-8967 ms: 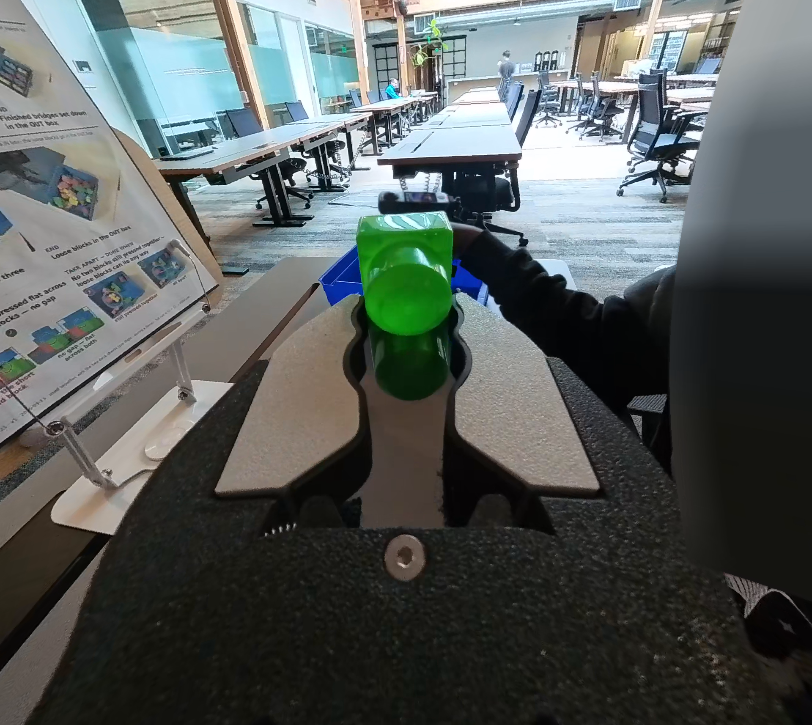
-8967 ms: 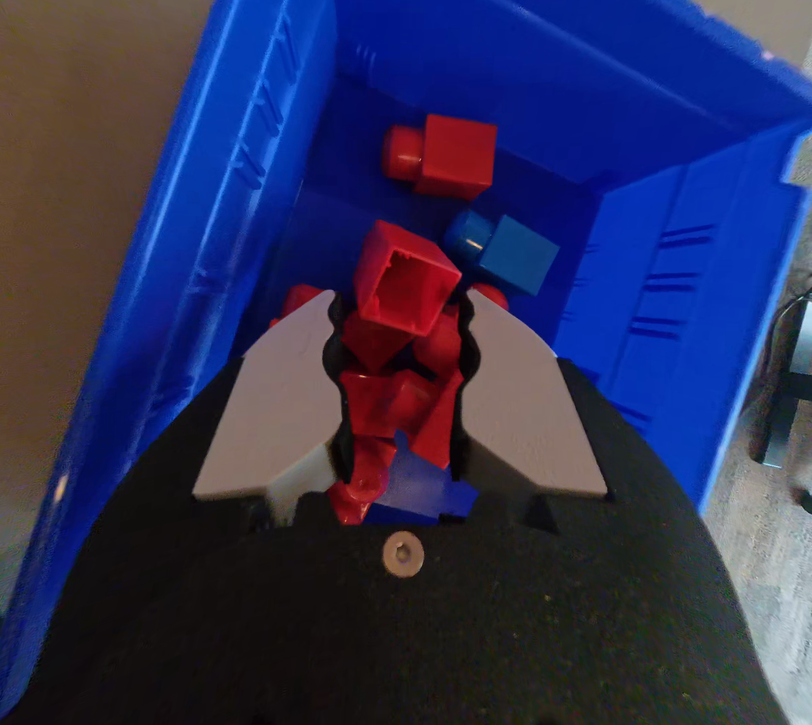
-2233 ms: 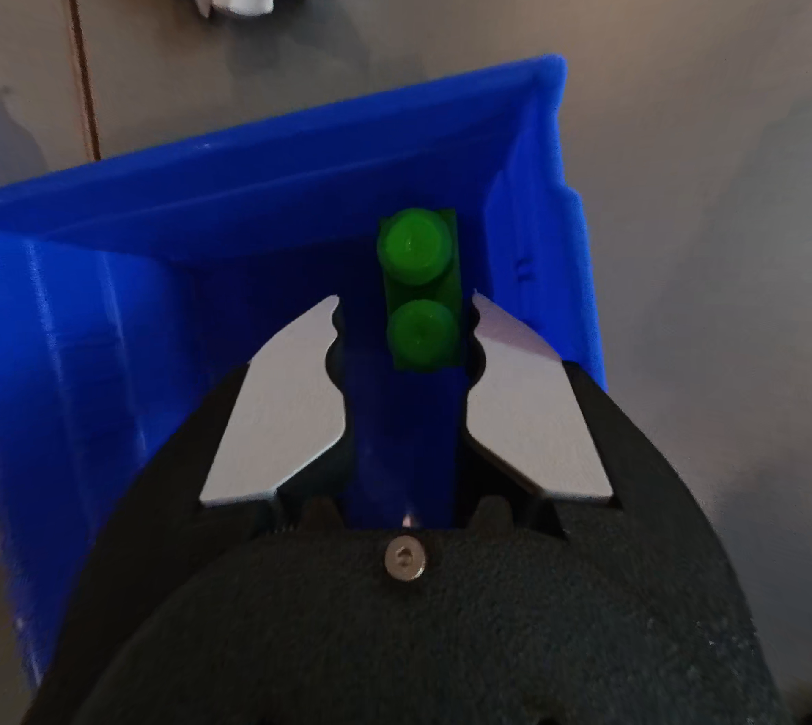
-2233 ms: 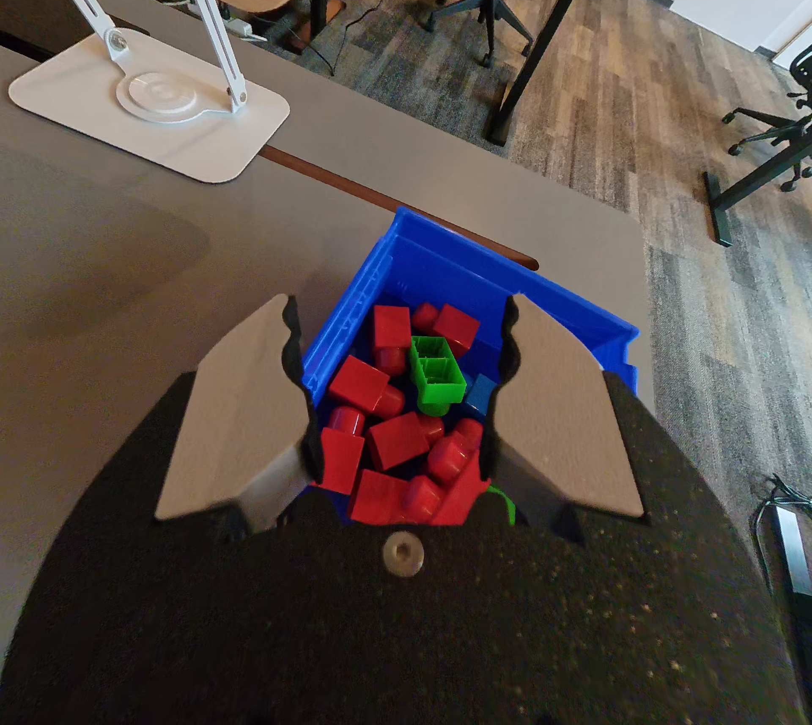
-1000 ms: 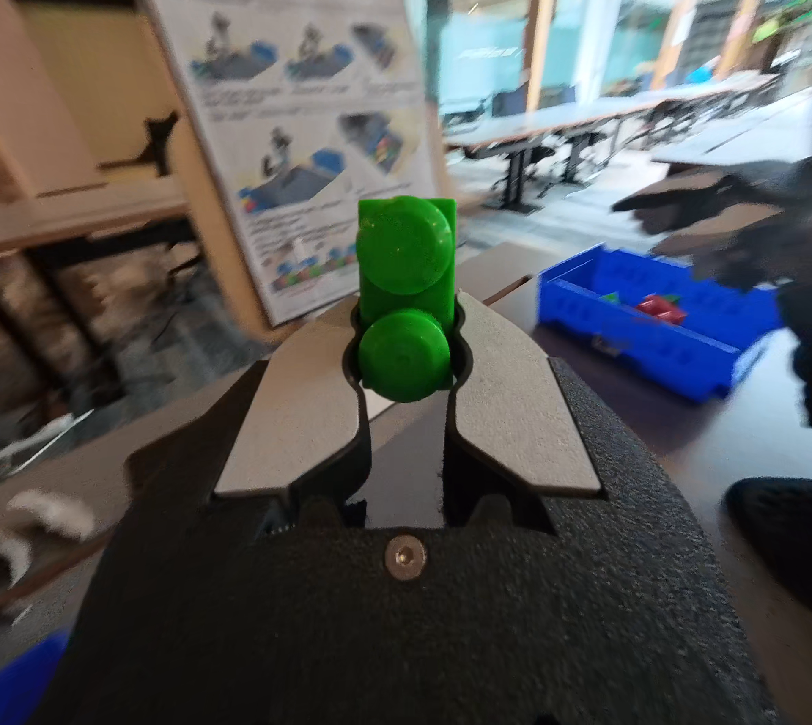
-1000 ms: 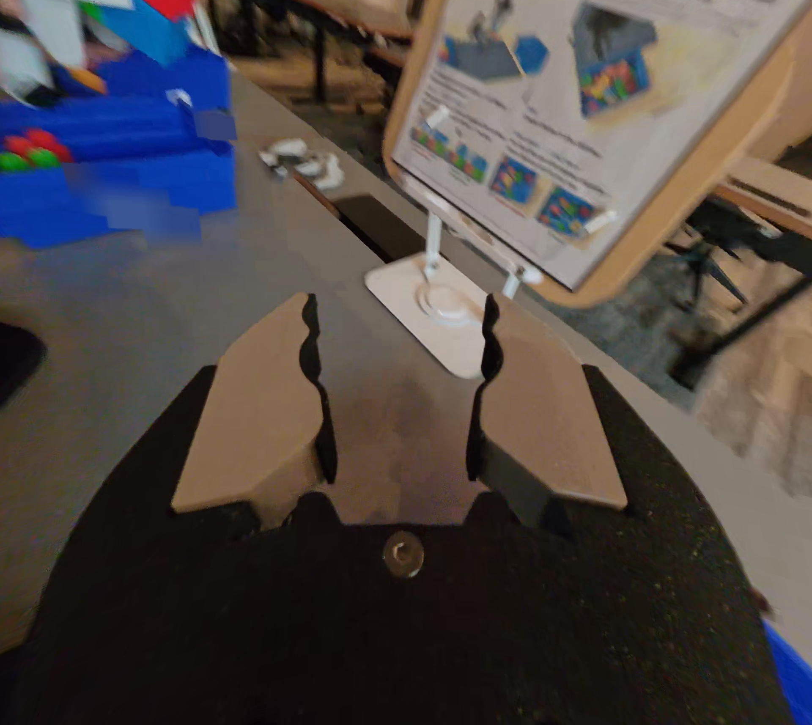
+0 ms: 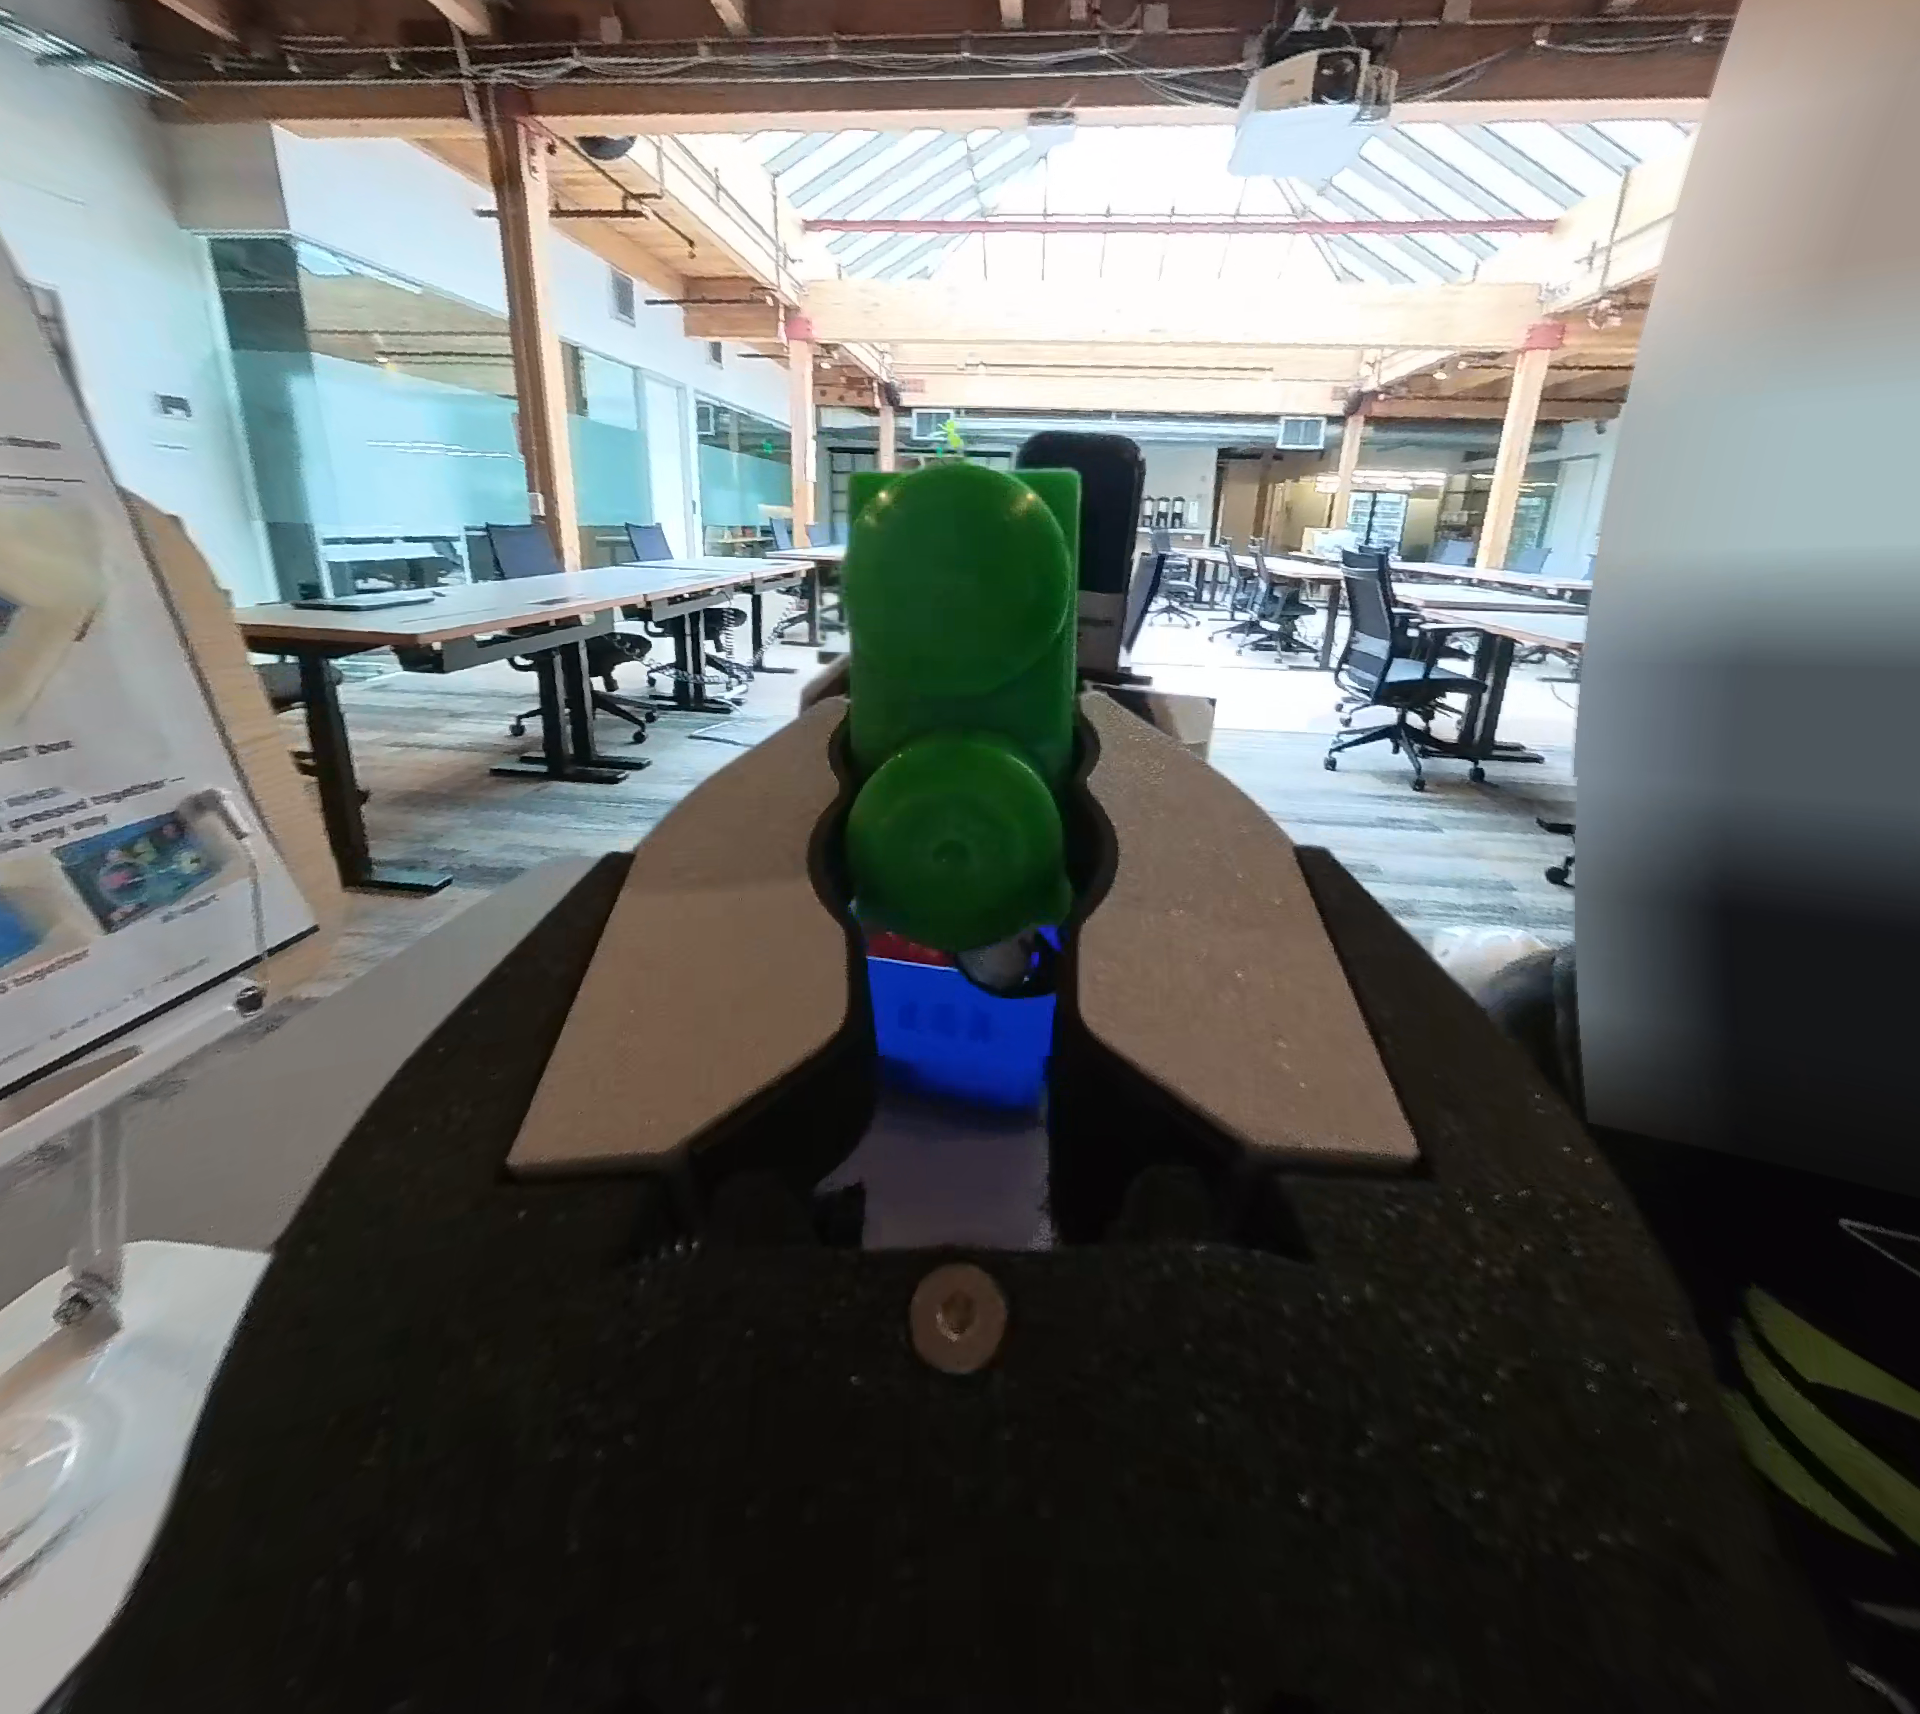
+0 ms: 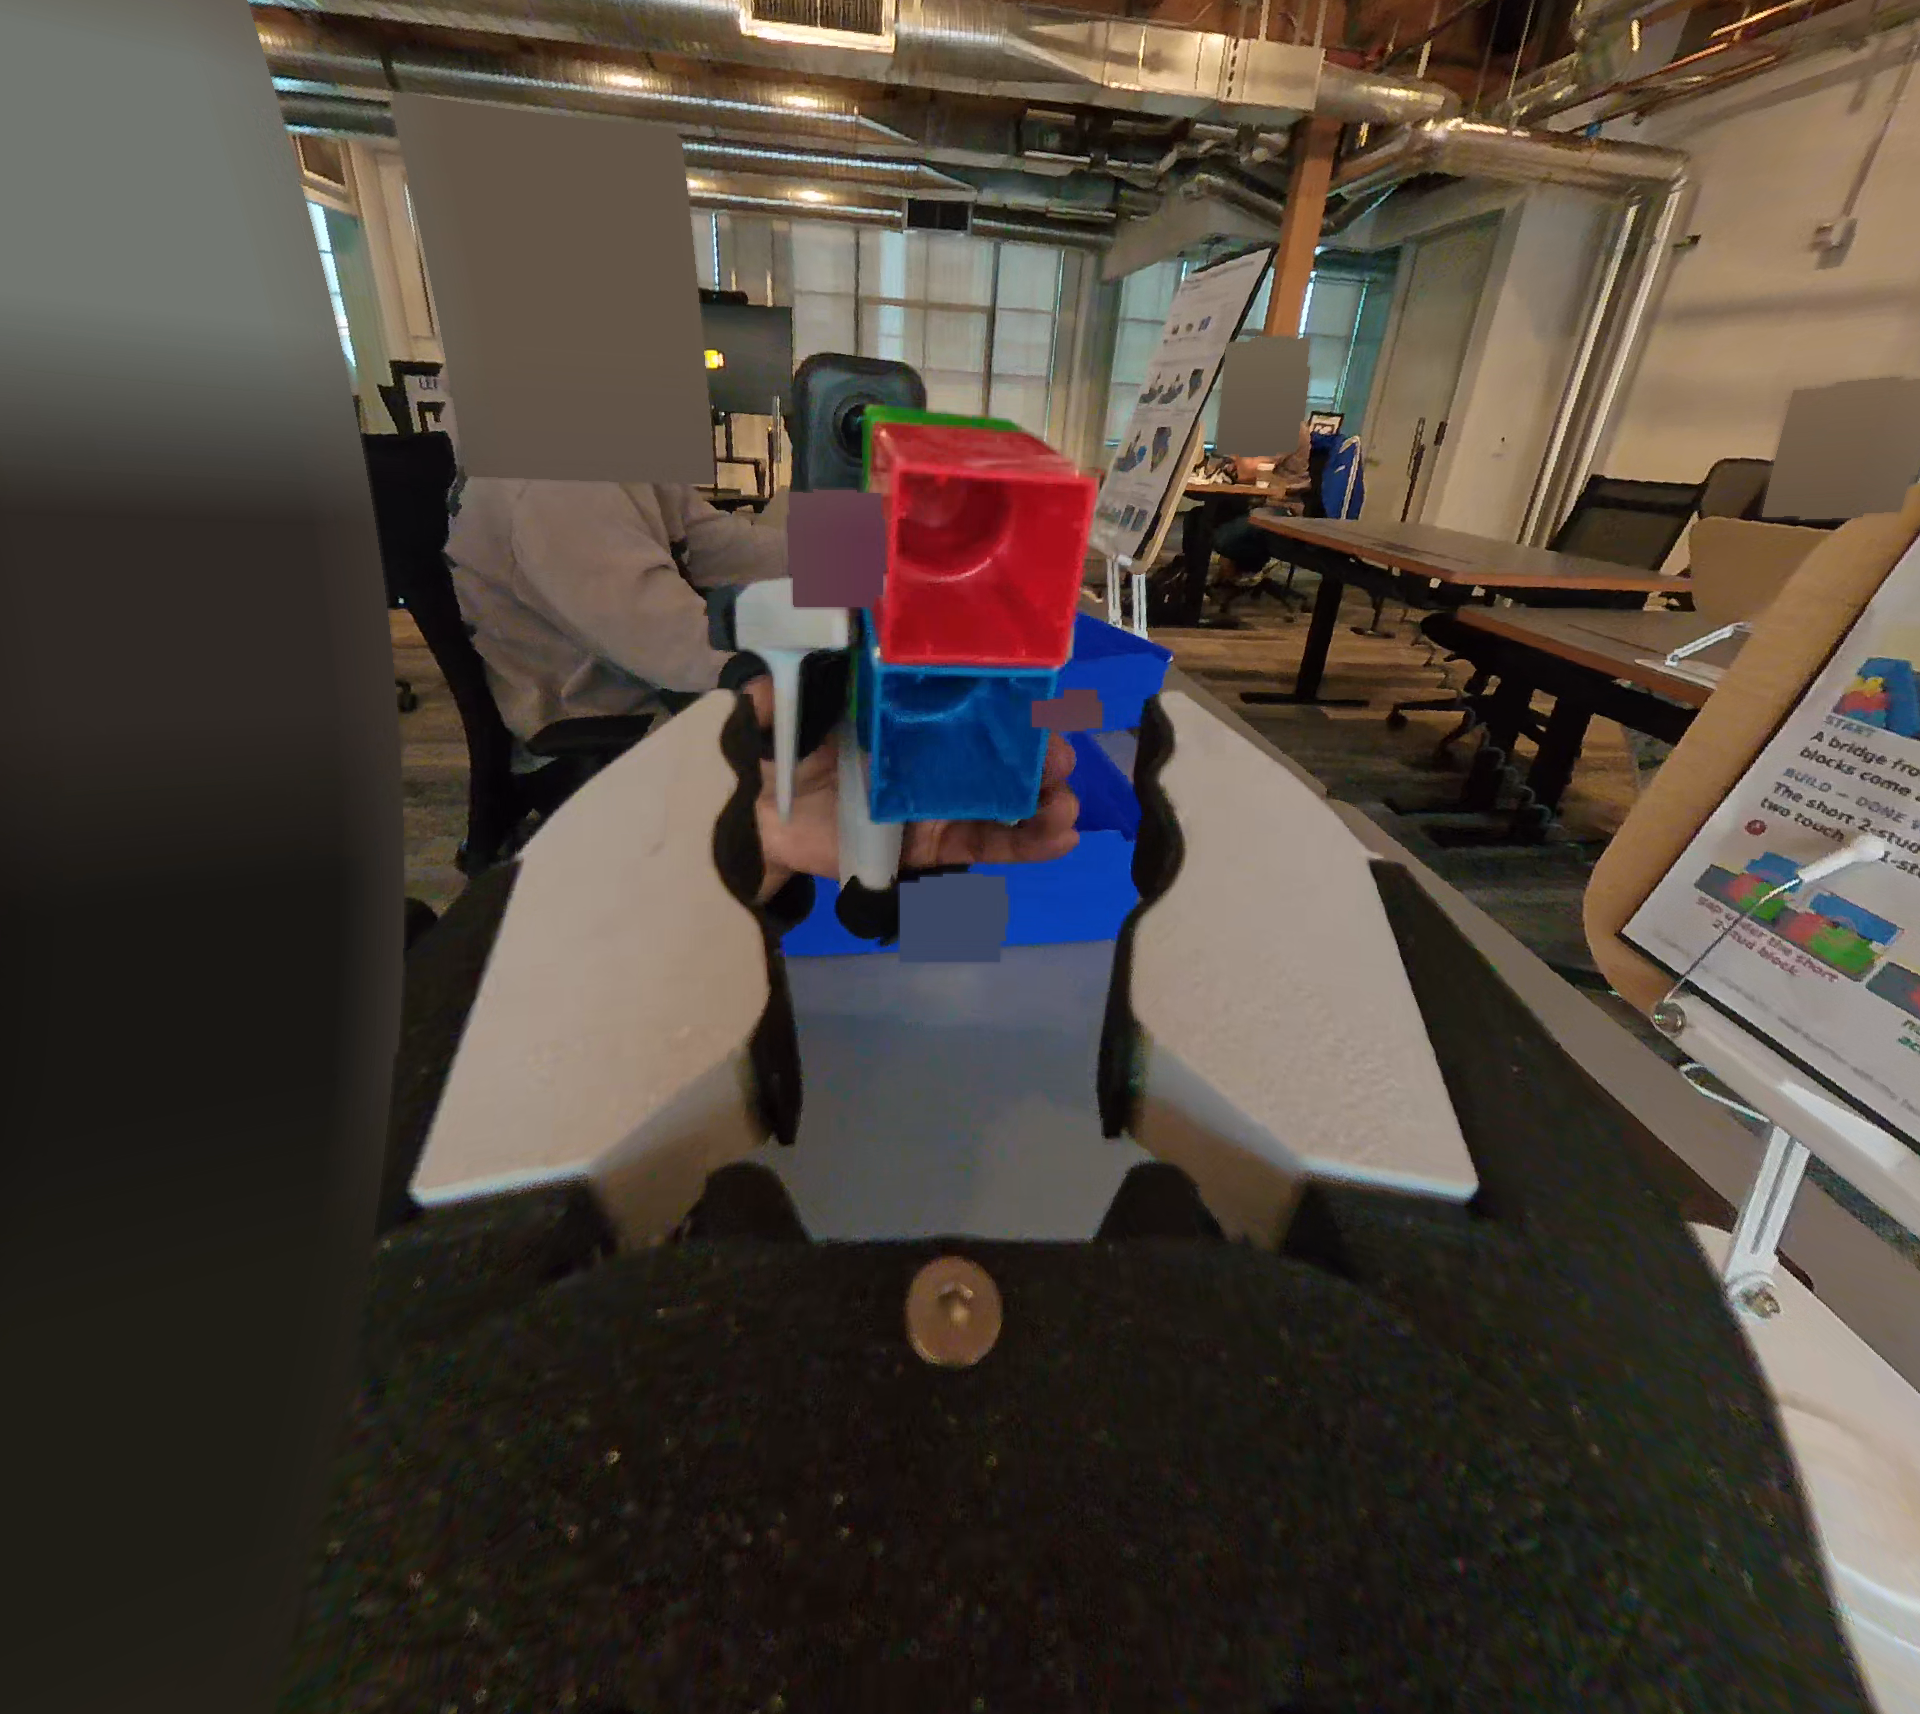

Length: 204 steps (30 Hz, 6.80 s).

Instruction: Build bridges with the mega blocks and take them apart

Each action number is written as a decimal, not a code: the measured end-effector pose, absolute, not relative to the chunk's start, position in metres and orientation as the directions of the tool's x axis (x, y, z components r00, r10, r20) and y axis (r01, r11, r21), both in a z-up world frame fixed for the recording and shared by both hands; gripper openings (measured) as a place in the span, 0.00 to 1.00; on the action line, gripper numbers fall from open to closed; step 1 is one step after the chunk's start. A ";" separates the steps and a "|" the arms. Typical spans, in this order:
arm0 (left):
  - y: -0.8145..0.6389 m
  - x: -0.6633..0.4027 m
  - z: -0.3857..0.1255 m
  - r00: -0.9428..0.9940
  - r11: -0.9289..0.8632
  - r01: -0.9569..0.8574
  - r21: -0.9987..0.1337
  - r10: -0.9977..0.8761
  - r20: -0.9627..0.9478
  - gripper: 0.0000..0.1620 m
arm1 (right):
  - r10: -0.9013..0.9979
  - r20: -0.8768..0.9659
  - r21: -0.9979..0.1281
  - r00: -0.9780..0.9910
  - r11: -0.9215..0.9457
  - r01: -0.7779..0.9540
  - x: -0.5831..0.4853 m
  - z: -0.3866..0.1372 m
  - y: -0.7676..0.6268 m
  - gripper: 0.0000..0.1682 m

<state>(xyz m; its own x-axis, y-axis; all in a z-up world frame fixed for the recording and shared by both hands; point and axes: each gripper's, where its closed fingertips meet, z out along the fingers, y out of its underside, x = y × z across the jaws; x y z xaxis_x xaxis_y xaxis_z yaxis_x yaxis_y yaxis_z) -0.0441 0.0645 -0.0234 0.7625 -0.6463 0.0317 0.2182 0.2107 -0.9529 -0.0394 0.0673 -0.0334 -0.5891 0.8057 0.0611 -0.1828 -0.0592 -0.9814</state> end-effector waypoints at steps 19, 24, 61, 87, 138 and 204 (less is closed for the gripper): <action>0.051 -0.033 -0.022 0.710 0.202 0.193 -0.960 -0.704 -0.005 0.24 | 0.746 0.105 -0.981 -0.658 -0.030 -0.191 -0.025 -0.033 0.058 0.21; 0.046 -0.036 -0.032 0.743 0.190 0.041 -0.981 -0.662 -0.097 0.31 | 0.734 0.104 -0.987 -0.671 -0.009 -0.163 -0.026 -0.040 0.056 0.21; 0.061 -0.040 -0.044 0.776 0.147 0.003 -0.989 -0.624 -0.090 0.22 | 0.787 0.146 -0.983 -0.600 0.049 -0.175 -0.034 -0.044 0.065 0.23; 0.023 -0.097 -0.016 0.860 0.229 0.050 -0.972 -0.505 -0.075 0.22 | 0.948 0.261 -0.934 0.181 0.201 0.295 0.084 -0.098 0.288 0.21; 0.045 -0.052 -0.030 0.791 0.192 0.007 -0.981 -0.601 -0.112 0.22 | 0.776 0.106 -0.994 -0.621 0.091 -0.055 -0.037 -0.060 0.060 0.40; 0.016 -0.106 -0.032 0.879 0.143 -0.093 -0.985 -0.453 -0.149 0.21 | 0.724 0.214 -0.710 0.656 -0.346 0.614 0.167 -0.259 0.437 0.32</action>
